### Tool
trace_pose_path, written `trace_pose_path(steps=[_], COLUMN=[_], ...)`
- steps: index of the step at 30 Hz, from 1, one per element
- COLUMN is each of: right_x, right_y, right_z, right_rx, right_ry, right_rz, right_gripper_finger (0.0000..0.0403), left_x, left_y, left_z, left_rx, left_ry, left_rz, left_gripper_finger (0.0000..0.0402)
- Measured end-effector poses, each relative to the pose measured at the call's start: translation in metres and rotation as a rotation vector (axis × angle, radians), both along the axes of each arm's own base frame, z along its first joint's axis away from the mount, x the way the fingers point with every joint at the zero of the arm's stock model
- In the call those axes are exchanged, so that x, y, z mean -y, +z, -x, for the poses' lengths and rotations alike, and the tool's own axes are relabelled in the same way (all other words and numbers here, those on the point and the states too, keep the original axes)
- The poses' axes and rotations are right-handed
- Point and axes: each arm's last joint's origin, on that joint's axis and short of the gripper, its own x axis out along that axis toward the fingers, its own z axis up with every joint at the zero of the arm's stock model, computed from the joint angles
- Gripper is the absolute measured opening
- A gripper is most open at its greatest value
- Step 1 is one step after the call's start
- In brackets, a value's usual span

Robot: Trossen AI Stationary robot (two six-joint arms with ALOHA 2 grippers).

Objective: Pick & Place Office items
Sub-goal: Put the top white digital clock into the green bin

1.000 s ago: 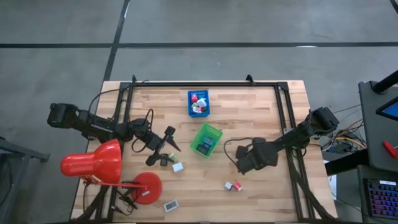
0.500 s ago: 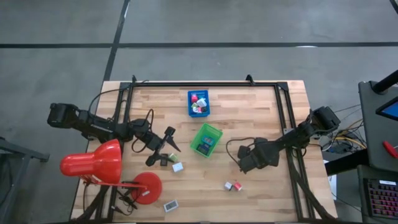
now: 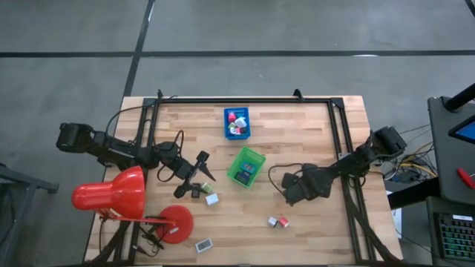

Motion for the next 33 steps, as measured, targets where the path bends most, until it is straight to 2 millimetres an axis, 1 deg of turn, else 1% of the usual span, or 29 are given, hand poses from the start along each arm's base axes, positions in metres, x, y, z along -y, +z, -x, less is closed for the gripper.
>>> trace_pose_path(steps=[6,10,33], right_x=[0.0005,0.0005,-0.0003], right_y=[-0.002,-0.0022,-0.0033], right_z=[0.0011,0.0013,0.0], right_rx=[-0.005,-0.013,-0.035], right_ry=[0.032,0.061,0.248], right_rz=[-0.002,-0.007,-0.024], right_gripper_finger=[0.0168,0.0146,0.0143], left_x=[0.0,0.0,0.0], left_y=[-0.0002,-0.0002,-0.0009], left_z=[0.0,0.0,0.0005], left_rx=[-0.002,-0.002,-0.005], left_ry=[0.0,0.0,0.0], left_rz=[0.0,0.0,0.0], left_gripper_finger=[0.025,0.025,0.025])
